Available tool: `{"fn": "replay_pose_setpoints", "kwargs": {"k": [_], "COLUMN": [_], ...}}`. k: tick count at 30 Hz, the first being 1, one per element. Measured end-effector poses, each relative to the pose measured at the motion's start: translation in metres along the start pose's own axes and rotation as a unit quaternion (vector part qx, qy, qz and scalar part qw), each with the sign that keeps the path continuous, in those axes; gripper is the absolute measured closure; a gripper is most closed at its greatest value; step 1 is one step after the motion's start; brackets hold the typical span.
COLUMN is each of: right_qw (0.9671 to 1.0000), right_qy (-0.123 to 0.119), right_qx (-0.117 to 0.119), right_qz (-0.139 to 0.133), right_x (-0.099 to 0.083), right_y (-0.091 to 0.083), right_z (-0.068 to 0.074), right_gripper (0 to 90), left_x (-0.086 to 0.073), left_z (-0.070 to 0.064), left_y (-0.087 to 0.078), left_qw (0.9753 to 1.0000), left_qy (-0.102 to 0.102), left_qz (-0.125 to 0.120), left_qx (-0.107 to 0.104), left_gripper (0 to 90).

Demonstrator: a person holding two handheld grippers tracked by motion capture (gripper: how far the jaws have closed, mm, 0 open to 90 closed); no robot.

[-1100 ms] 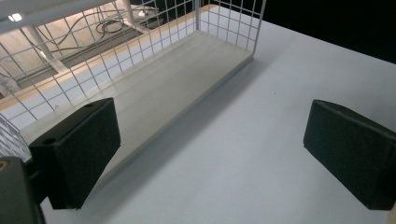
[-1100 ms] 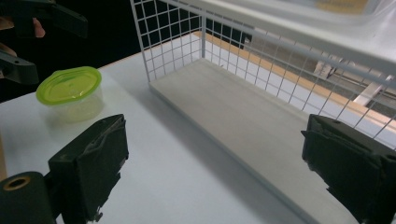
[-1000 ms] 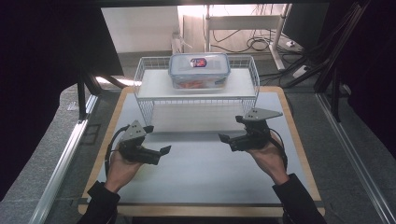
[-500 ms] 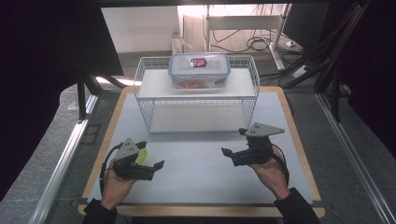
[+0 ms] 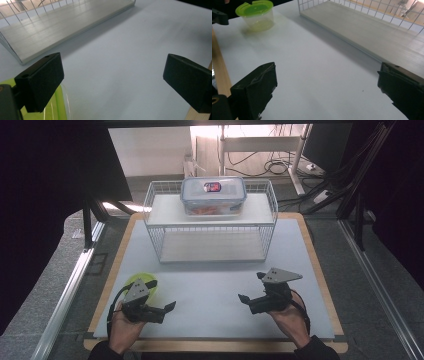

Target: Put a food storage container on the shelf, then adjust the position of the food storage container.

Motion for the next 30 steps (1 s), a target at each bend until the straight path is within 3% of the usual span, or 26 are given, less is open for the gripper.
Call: {"fn": "replay_pose_setpoints", "kwargs": {"k": [5, 8, 11, 15, 23, 25, 30], "right_qw": [0.9999, 0.9999, 0.9999, 0.9999, 0.9996, 0.9995, 0.9993], "right_qy": [-0.011, -0.009, -0.002, 0.001, -0.004, -0.005, -0.008], "right_qx": [-0.001, -0.003, -0.007, -0.010, -0.011, -0.011, -0.010], "right_qz": [0.006, 0.009, 0.010, 0.014, 0.026, 0.030, 0.036], "right_x": [-0.010, -0.013, -0.014, -0.016, -0.021, -0.022, -0.024], "right_y": [-0.002, -0.003, -0.002, 0.000, 0.004, 0.005, 0.006], "right_z": [0.005, 0.004, 0.001, -0.001, -0.001, -0.001, 0.000], "right_gripper": [2.3, 2.4, 2.4, 2.5, 3.1, 3.4, 4.0], "left_x": [-0.005, -0.005, -0.005, -0.006, -0.013, -0.016, -0.026], "left_z": [0.000, 0.001, 0.007, 0.016, 0.044, 0.053, 0.071], "left_y": [0.005, 0.005, -0.001, -0.011, -0.039, -0.048, -0.070], "left_qw": [0.9995, 0.9994, 0.9987, 0.9984, 0.9942, 0.9926, 0.9866], "left_qy": [0.004, -0.004, -0.008, -0.028, -0.062, -0.074, -0.097], "left_qz": [0.030, 0.033, 0.038, 0.029, 0.025, 0.021, 0.013], "left_qx": [0.008, 0.013, 0.033, 0.041, 0.084, 0.094, 0.131], "left_gripper": [4.8, 7.3, 18.0, 43.0, 85.6, 90.0, 90.0]}}
Point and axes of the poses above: each handheld gripper's, and its own axes: y roughly forward along the jaws, x roughly out of its top, z roughly to its left, the point moved 6 cm from there along y, roughly forward along the jaws, and after that the axes turned 10 degrees about -x, right-handed, at the moved point
